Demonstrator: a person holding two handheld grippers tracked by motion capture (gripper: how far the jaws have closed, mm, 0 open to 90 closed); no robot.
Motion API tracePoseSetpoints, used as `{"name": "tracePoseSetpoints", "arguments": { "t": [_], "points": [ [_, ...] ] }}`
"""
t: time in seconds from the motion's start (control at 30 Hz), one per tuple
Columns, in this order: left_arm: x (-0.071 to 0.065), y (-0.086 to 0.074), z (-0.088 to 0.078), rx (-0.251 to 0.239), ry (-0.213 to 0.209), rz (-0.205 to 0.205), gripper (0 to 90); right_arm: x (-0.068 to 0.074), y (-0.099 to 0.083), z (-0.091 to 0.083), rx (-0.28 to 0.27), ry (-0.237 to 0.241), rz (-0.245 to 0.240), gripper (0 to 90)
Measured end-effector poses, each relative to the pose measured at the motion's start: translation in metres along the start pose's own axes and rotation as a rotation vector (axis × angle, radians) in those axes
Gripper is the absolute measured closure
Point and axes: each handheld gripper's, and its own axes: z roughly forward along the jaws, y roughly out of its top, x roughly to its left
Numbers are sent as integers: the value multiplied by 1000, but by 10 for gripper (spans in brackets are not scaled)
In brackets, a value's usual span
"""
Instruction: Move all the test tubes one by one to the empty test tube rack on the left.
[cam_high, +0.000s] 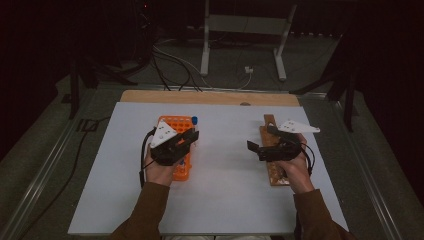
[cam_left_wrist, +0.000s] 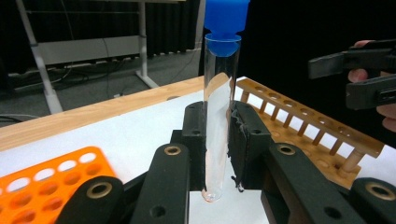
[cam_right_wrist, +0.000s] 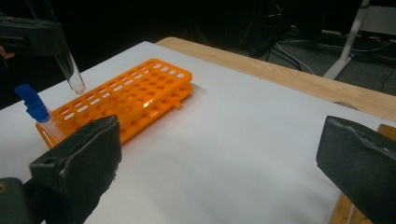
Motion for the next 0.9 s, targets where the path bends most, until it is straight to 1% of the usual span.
{"name": "tracePoseSetpoints", "arguments": {
  "t": [0.23,0.33,0.53,0.63,0.7,0.8,0.9],
  "points": [
    [19,-5,-19,-13,42,-27,783,-4,0,-3,6,-14,0,2],
    [27,-7,-28,-19,62,-30,783,-6,-2,-5,12,-21,-4,2],
    [40,-14,-45,-22,101,-32,783,-12,-7,-13,10,-35,7,3],
    [47,-18,-54,-26,123,-40,783,-15,-9,-17,6,-43,9,3],
    [51,-22,-60,-29,135,-47,783,-16,-10,-20,1,-48,8,3],
    [54,-28,-67,-25,153,-44,783,-16,-11,-23,-6,-50,11,3],
    [57,-34,-73,-26,164,-50,783,-16,-12,-26,-14,-51,12,3]
  ]
}}
